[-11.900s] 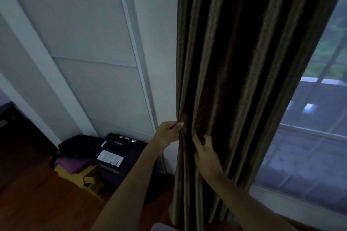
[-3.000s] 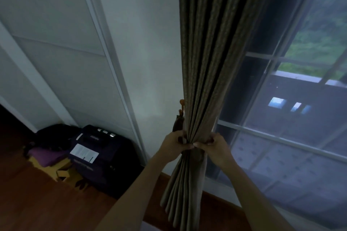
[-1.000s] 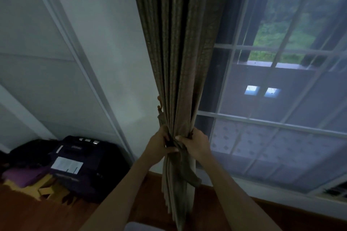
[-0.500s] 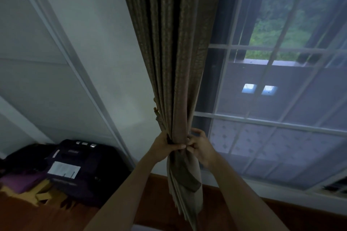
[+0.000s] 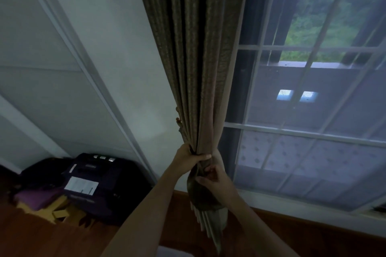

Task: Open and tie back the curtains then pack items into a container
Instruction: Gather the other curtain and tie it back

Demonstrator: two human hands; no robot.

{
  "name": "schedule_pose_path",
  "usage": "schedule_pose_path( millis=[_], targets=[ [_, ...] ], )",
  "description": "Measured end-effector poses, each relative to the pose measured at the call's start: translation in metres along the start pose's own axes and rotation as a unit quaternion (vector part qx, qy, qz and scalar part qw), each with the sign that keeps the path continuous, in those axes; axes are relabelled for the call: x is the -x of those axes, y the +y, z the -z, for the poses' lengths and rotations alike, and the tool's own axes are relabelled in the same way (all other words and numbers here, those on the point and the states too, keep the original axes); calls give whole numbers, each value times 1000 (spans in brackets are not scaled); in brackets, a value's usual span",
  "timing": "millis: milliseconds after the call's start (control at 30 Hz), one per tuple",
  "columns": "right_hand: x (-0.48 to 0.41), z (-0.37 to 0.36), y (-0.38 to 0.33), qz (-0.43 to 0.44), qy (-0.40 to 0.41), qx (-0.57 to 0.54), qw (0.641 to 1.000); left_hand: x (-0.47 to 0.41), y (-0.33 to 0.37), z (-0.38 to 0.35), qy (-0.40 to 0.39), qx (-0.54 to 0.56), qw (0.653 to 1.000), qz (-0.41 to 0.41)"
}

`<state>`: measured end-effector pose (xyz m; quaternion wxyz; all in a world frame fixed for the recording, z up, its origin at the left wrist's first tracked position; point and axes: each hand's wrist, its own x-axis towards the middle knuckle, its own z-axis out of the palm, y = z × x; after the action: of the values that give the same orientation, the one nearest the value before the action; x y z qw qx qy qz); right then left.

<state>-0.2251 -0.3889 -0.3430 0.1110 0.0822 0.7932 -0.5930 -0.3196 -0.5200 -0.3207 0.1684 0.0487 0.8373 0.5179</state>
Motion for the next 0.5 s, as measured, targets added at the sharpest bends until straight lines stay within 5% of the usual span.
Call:
schedule_pose_path(
  millis=[167,367,500],
  targets=[
    [-1,27,4,4,-131,54,990,0,-2,8,-14,-6,1000,16],
    [-20,83,0,127,9,320,939,8,2,16,-25,-22,999,19],
    [-33,104,-10,182,-13,383,906,12,9,23,-72,-23,997,37]
  ],
)
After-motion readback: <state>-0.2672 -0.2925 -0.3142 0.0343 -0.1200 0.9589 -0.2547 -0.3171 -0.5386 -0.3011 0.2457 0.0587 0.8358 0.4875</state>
